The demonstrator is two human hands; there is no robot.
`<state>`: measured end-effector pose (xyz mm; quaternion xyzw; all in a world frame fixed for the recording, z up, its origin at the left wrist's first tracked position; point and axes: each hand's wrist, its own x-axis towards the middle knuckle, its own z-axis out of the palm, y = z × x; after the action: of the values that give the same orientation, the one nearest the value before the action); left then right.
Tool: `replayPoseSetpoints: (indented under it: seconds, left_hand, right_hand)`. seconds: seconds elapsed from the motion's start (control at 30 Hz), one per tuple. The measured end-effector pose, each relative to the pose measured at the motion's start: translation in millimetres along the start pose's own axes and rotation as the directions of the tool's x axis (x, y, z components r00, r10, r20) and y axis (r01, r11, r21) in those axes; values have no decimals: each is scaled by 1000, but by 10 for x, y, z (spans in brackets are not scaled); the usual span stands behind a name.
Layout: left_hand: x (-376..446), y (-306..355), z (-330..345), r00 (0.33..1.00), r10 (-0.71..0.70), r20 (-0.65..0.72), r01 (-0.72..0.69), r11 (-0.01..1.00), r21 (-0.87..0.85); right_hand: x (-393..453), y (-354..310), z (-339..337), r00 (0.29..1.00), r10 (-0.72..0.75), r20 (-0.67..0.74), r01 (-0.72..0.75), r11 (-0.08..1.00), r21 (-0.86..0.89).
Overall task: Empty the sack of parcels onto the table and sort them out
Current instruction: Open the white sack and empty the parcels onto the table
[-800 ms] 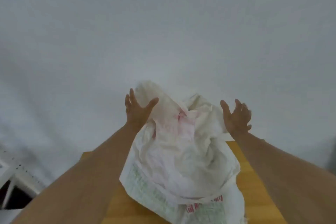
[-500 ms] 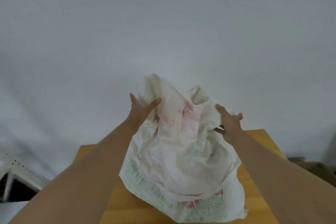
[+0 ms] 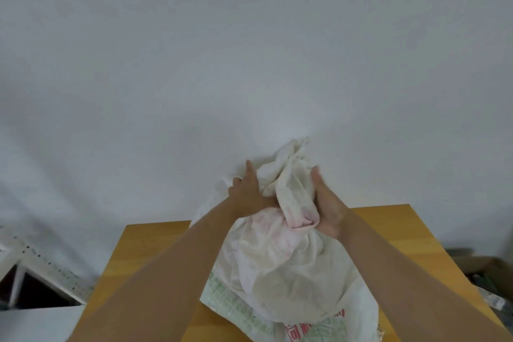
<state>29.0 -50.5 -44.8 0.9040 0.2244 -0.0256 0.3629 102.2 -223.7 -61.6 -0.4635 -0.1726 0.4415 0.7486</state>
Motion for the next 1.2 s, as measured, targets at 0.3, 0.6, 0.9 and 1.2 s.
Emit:
replayPoseSetpoints:
  seconds: [0.3, 0.6, 0.9, 1.2]
  left_hand:
    - [-216, -18, -5, 995, 92, 46, -66, 919, -389]
    - [-584, 160, -264, 967, 253, 35, -196, 822, -534]
    - [-790, -84, -266, 990, 65, 124, 24, 793, -609]
    - [-977, -163, -222, 950, 215, 225, -46, 812, -582]
  right_hand:
    - [10, 201, -128, 998, -38, -56, -17, 663, -748]
    - [-66, -124, 379, 963, -194, -187, 148, 961, -233]
    - [-118, -67, 661, 979, -175, 101, 200, 897, -395]
    - [-285, -96, 350, 990, 92, 109, 13, 701, -713]
